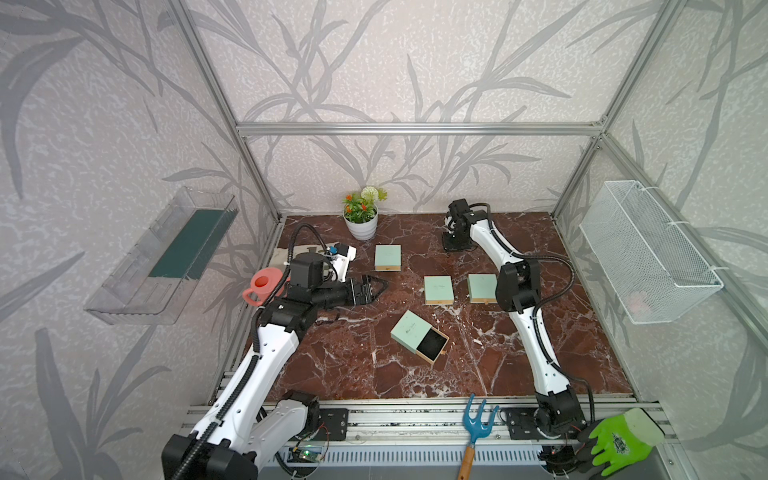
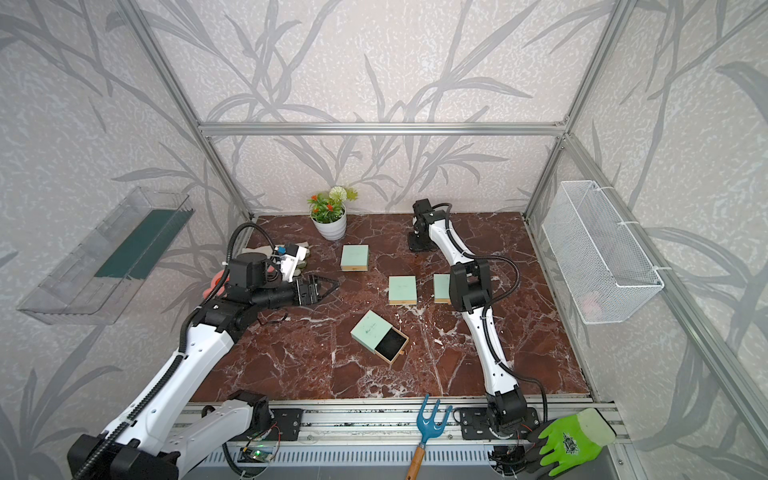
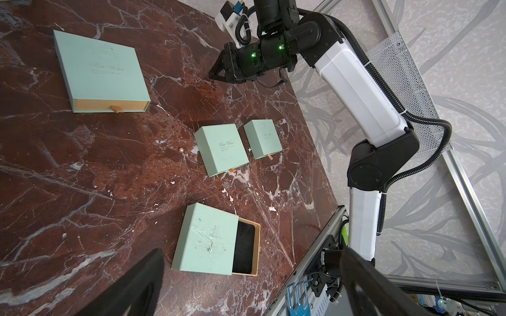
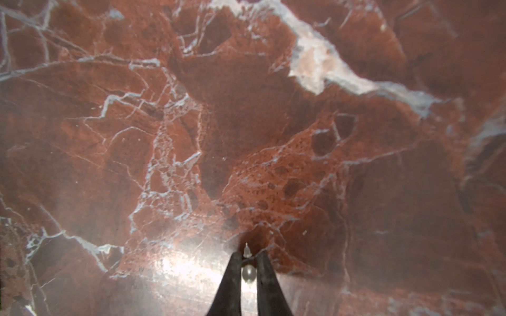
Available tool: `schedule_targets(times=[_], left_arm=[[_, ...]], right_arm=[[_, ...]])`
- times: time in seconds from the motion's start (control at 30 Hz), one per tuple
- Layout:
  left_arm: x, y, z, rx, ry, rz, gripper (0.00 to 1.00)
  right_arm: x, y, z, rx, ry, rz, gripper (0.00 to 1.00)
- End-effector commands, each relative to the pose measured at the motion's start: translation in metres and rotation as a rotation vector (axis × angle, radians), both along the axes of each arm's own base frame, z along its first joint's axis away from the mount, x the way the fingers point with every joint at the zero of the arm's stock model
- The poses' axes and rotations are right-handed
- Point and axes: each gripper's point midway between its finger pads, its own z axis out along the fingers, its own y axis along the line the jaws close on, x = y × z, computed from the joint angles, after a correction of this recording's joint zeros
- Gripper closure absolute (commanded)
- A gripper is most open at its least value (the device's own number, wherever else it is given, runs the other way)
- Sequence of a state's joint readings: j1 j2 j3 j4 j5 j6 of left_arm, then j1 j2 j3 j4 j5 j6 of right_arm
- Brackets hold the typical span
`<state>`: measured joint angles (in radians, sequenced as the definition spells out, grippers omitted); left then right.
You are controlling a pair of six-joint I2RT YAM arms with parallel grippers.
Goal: Take out the earrings from the drawer-style jewelry box
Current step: Pick up the earring from the center of the board.
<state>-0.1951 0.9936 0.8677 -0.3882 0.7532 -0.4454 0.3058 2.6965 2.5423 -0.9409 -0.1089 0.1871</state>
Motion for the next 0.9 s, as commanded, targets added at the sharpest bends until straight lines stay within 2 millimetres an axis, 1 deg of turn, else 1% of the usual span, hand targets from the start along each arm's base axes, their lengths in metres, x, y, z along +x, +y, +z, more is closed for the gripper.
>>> schedule_targets(times=[0.0,0.17,0.3,0.4,0.63,0.77,0.87], left_arm=[[-0.002,0.0,0.002,-0.008,-0.019,-0.008,0.01],[-0.002,0.0,0.004,-0.006,-0.025,-0.009,0.01],[-0.004,0.0,0.005,-0.005,-0.03,-0.008,0.01],[-0.003,0.001,0.005,-0.005,-0.029,-0.005,0.01],[-0.003,0.002,0.004,0.0,-0.033,0.003,0.01],[-0.004,0.003,0.005,-0.001,-0.039,0.006,0.01],[-0.004,0.002,0.007,-0.005,-0.046,0.007,0.01]], right_arm=[[-0.01,-0.002,-0.018,-0.032,0.054,0.003,0.87],[-0.012,-0.003,-0.016,-0.04,0.053,0.009,0.87],[-0.013,-0.001,-0.01,-0.029,0.047,0.011,0.89],[-0.011,0.001,0.001,-0.017,0.026,0.012,0.89],[-0.014,0.008,0.016,0.029,0.019,0.022,0.93],[-0.017,0.011,0.031,0.044,0.008,0.032,0.94],[-0.021,0.011,0.047,0.054,-0.01,0.036,0.94]])
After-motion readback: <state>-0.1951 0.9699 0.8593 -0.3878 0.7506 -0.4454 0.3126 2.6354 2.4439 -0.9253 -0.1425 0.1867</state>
